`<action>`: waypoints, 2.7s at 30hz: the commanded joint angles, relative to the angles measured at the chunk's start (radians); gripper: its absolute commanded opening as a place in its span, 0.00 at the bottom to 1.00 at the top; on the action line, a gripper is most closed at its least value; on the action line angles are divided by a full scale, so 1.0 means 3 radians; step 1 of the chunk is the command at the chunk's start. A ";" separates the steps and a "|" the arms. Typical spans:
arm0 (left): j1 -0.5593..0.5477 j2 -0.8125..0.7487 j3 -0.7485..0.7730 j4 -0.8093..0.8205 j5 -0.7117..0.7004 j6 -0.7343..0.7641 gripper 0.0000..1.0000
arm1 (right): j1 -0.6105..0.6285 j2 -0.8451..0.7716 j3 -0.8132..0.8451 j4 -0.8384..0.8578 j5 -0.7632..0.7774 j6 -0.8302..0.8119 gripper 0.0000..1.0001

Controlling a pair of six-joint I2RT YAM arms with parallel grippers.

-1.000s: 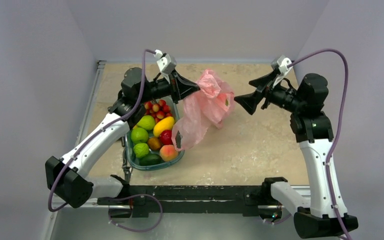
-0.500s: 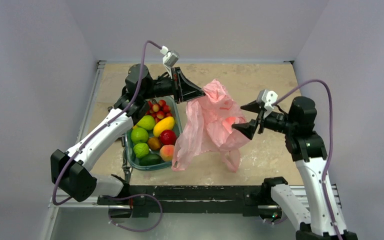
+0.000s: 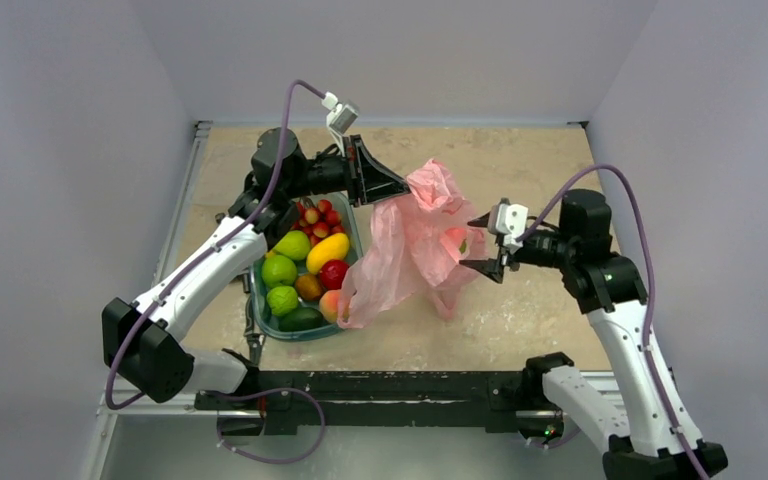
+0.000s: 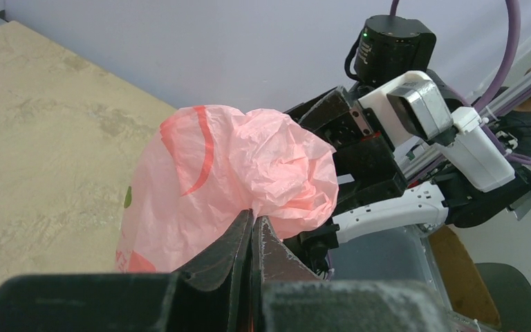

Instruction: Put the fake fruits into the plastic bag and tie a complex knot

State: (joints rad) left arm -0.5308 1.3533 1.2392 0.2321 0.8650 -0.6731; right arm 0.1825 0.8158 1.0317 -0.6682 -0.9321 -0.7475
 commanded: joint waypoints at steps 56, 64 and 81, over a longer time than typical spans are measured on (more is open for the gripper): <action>0.0190 0.0079 0.0789 -0.3552 0.0125 0.4539 1.00 | 0.0455 -0.0682 -0.0608 0.0974 0.1047 0.0077 0.00; 0.0490 0.0069 0.0308 -0.3398 -0.0251 0.4544 0.00 | 0.0447 -0.0781 -0.0597 0.0973 0.1417 0.0246 0.00; 0.0349 0.0279 0.0617 -0.0859 -0.1080 0.3789 0.95 | -0.0085 0.0003 -0.0458 0.1140 0.1623 0.2385 0.00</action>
State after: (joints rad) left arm -0.3798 1.5780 1.4651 -0.2939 0.6174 0.5377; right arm 0.2665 0.7700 0.8490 -0.3828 -0.4828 -0.2729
